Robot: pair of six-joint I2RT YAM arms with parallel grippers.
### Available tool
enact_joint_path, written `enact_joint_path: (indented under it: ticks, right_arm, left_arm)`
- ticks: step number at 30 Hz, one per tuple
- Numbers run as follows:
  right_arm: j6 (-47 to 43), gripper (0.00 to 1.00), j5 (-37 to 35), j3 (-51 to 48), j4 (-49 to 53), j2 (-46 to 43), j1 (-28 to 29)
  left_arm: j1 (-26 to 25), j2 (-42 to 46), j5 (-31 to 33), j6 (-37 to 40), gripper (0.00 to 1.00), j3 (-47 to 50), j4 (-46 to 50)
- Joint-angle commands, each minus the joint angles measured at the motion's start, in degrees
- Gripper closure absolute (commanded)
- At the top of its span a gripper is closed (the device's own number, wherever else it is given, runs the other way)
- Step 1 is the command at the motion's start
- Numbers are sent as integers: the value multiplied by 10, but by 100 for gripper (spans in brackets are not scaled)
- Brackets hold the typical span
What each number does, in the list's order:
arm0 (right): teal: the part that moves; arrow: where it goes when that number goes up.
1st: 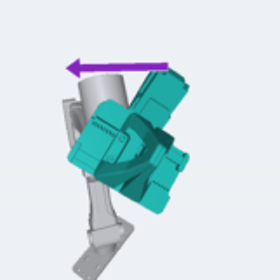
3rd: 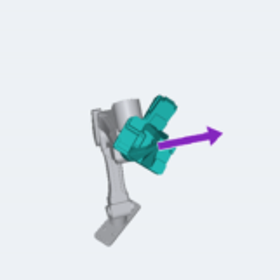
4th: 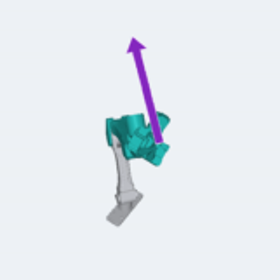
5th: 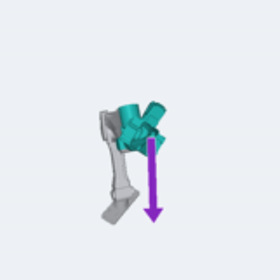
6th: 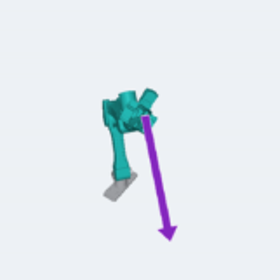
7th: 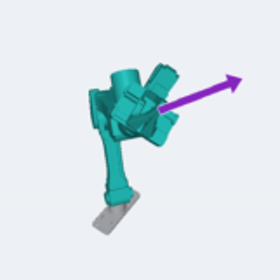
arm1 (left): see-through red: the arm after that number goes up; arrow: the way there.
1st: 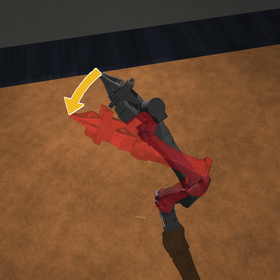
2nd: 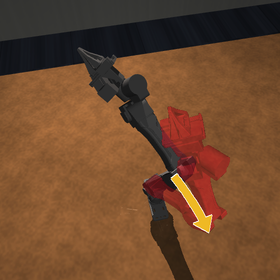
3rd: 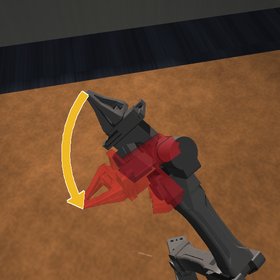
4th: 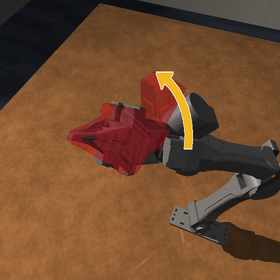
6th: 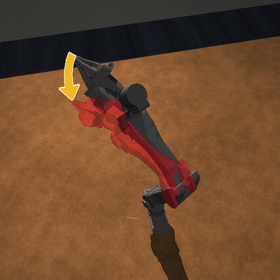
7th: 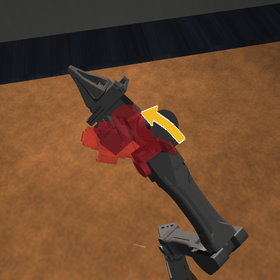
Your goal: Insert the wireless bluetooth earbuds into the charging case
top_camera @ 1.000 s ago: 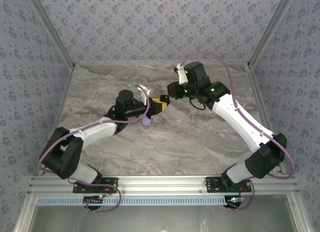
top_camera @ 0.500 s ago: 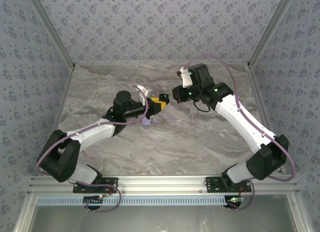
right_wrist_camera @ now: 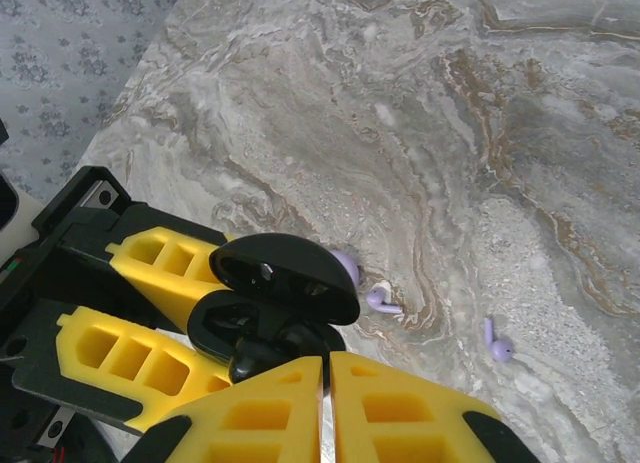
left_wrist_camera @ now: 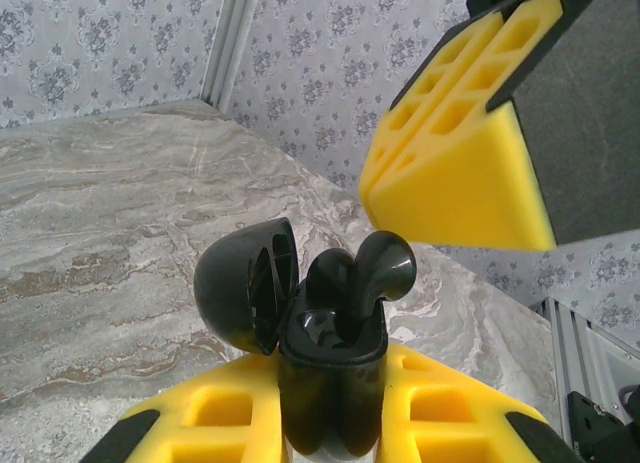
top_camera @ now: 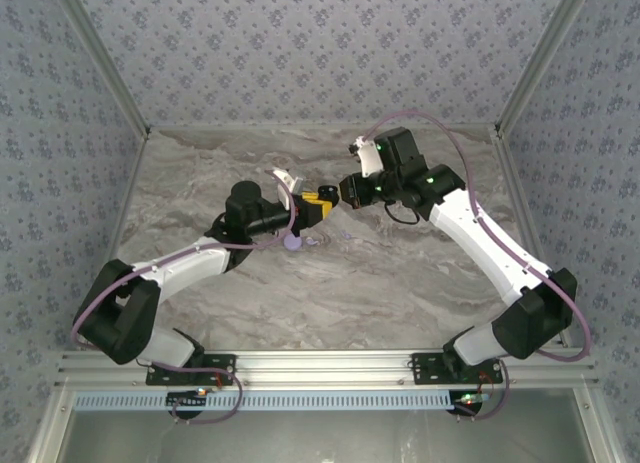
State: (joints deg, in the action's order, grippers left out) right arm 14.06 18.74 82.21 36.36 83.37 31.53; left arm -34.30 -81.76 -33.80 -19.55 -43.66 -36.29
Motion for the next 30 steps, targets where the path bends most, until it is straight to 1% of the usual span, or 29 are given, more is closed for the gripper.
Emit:
enact_joint_path:
  ticks: [1, 21, 30]
  right_arm:
    - [-14, 86, 16, 14, 20, 11, 6]
    - [-25, 85, 32, 34, 21, 23, 34]
    - [-27, 84, 33, 49, 25, 37, 39]
  left_arm:
    - [-5, 18, -4, -2, 86, 2, -28]
    - [-4, 16, 2, 2, 86, 1, -6]
    - [-6, 17, -5, 5, 86, -1, -6]
